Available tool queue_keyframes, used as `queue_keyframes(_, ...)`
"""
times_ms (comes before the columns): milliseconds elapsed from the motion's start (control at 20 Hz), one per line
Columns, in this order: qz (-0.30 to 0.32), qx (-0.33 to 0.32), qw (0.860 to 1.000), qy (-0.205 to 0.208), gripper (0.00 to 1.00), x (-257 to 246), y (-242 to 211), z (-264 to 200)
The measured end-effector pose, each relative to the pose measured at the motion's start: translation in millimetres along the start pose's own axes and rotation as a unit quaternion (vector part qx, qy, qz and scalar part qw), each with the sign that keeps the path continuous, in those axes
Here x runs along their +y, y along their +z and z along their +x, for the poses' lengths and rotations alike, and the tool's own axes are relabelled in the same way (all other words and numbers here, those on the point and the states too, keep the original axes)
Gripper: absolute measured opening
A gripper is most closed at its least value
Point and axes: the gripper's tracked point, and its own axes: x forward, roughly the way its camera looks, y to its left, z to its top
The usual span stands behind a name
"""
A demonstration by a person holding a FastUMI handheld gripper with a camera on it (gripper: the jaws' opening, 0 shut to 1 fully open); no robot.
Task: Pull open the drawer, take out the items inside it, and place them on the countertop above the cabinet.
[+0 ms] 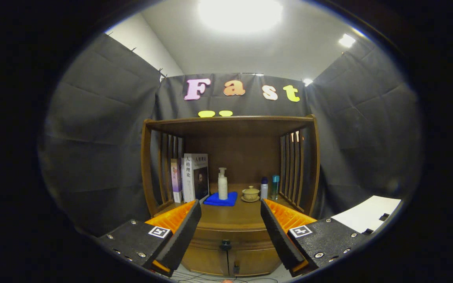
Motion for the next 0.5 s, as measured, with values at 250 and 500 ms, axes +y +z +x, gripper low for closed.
queue_keyframes(250,0.022,0.035,0.999,-0.019,0.94,-21.0,-41.7,16.5)
queue_keyframes(500,0.07,0.074,0.995,-0.011,0.94,-18.9,-82.1,37.8)
